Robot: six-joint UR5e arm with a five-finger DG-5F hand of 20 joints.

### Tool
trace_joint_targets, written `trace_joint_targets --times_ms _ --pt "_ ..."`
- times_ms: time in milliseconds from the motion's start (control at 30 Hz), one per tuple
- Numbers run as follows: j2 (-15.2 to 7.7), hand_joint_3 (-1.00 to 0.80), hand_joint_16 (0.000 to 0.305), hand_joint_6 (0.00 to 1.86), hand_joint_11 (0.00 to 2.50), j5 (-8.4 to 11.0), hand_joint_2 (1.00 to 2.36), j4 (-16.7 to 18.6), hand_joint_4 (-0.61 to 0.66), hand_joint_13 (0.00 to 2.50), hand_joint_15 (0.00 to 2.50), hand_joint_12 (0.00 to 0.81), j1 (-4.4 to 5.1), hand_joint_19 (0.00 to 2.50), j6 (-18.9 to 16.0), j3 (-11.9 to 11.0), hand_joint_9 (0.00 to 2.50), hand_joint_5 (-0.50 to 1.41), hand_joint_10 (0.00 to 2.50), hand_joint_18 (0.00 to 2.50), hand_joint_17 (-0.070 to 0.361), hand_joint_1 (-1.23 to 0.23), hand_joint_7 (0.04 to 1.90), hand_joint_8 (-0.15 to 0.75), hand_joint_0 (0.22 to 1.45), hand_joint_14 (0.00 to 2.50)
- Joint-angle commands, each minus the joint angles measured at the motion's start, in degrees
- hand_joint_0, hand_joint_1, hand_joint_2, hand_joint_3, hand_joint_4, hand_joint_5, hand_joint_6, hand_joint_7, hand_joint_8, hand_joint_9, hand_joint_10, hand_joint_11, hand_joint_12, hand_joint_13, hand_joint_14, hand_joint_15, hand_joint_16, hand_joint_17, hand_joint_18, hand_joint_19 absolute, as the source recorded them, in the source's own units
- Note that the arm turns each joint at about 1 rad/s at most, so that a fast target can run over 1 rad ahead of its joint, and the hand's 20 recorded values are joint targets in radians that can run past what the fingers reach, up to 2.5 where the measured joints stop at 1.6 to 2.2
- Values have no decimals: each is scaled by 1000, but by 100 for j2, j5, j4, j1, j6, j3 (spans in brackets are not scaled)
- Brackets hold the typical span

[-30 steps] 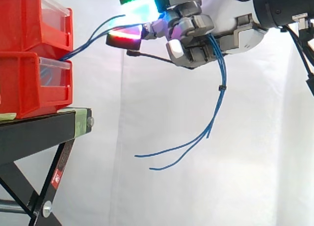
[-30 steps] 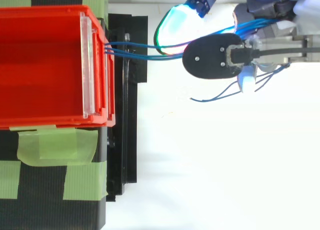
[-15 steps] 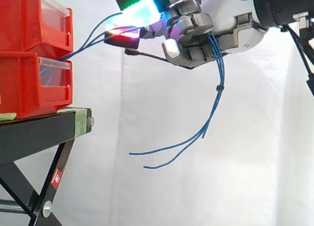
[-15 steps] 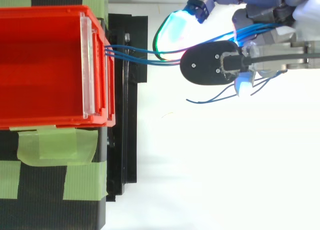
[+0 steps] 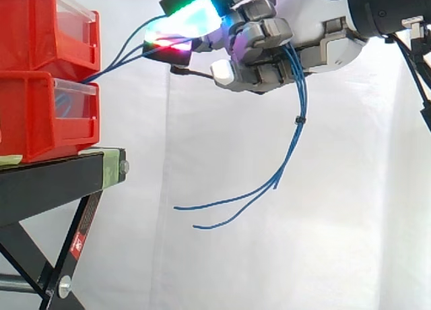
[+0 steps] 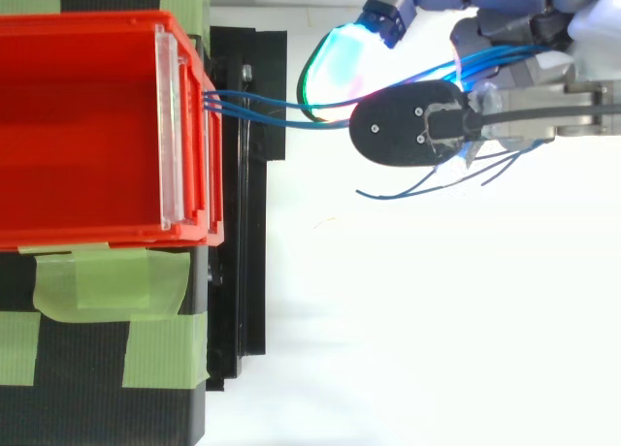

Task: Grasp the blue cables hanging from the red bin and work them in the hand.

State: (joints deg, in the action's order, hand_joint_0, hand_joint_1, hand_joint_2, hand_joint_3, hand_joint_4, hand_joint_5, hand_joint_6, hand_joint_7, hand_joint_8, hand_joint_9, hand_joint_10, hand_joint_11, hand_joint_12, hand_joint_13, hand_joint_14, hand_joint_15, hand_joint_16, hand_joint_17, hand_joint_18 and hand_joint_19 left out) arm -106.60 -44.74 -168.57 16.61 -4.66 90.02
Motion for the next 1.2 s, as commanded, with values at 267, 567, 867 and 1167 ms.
trace_joint_targets --times_ms 267,567,867,1167 --pt "8 421 52 159 2500 0 1484 9 221 826 2054 295 35 343 -158 7 694 410 2500 982 118 -602 1301 407 1081 2500" --pt "-1 63 74 177 2500 0 1245 0 342 981 1727 493 44 365 -404 7 674 349 2500 1399 167 -695 1265 453 829 2500" --pt "-1 -332 65 130 2500 0 1014 0 319 923 1741 493 44 484 -404 7 642 332 2500 1294 147 -663 1306 464 826 2500" --pt "8 -596 53 157 2500 0 1014 -9 276 879 1809 480 53 671 -404 -2 632 326 2500 1234 119 -650 1327 461 813 2500"
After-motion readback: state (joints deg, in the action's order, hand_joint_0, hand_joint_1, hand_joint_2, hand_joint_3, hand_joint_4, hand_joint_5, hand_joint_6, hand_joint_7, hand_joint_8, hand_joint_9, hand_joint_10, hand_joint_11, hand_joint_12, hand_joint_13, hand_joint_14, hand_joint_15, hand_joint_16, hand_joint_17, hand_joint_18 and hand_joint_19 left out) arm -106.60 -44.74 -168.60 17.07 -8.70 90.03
